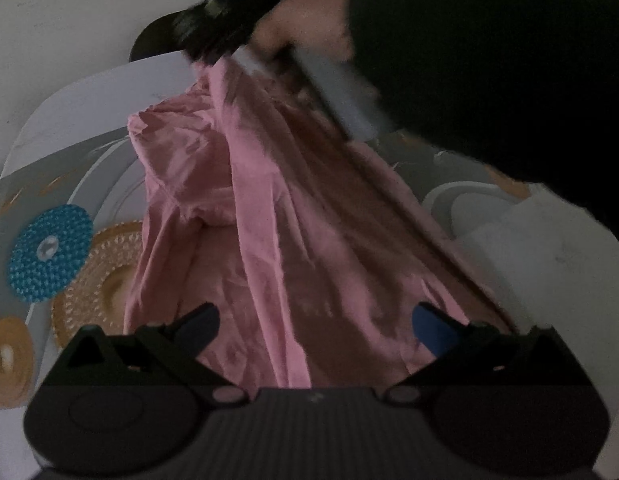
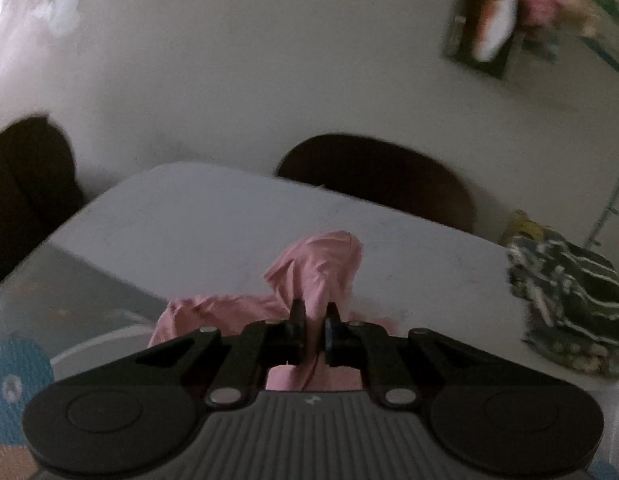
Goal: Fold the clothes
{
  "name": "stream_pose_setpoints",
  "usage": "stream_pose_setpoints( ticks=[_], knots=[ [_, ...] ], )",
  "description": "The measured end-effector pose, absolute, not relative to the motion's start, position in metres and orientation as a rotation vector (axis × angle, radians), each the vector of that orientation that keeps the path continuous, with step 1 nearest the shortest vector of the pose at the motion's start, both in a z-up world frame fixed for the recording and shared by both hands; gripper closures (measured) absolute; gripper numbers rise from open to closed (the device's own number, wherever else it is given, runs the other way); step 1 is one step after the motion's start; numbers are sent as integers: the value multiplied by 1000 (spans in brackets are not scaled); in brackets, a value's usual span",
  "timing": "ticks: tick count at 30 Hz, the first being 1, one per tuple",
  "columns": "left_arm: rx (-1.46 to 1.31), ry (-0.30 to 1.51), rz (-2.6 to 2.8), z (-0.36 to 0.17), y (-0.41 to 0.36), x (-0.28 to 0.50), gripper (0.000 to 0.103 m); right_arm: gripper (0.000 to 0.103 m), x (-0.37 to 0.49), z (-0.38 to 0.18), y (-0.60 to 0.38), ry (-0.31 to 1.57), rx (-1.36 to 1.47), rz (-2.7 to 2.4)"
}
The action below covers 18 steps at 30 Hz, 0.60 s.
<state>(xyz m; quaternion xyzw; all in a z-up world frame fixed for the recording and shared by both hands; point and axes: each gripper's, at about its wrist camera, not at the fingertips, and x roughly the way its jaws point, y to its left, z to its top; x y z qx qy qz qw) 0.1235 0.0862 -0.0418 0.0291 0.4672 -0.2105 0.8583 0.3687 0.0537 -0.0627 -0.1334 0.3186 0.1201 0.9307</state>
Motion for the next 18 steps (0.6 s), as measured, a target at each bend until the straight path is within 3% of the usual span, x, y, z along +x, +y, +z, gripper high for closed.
stream_pose_setpoints(
  ticks=[6, 9, 12, 18],
  knots=[
    [43, 1004, -409, -48, 97, 119, 0, 92, 367, -86, 93, 692, -322, 327],
    [41, 1009, -401, -49, 98, 118, 0, 62, 363, -88, 102, 698, -303, 381],
    [47, 1010, -401, -49, 97, 117, 0, 52, 356, -85, 105, 669, -287, 413],
    [60, 992, -418, -44, 91, 119, 0, 51, 342, -66, 67, 641, -221, 390]
  ],
)
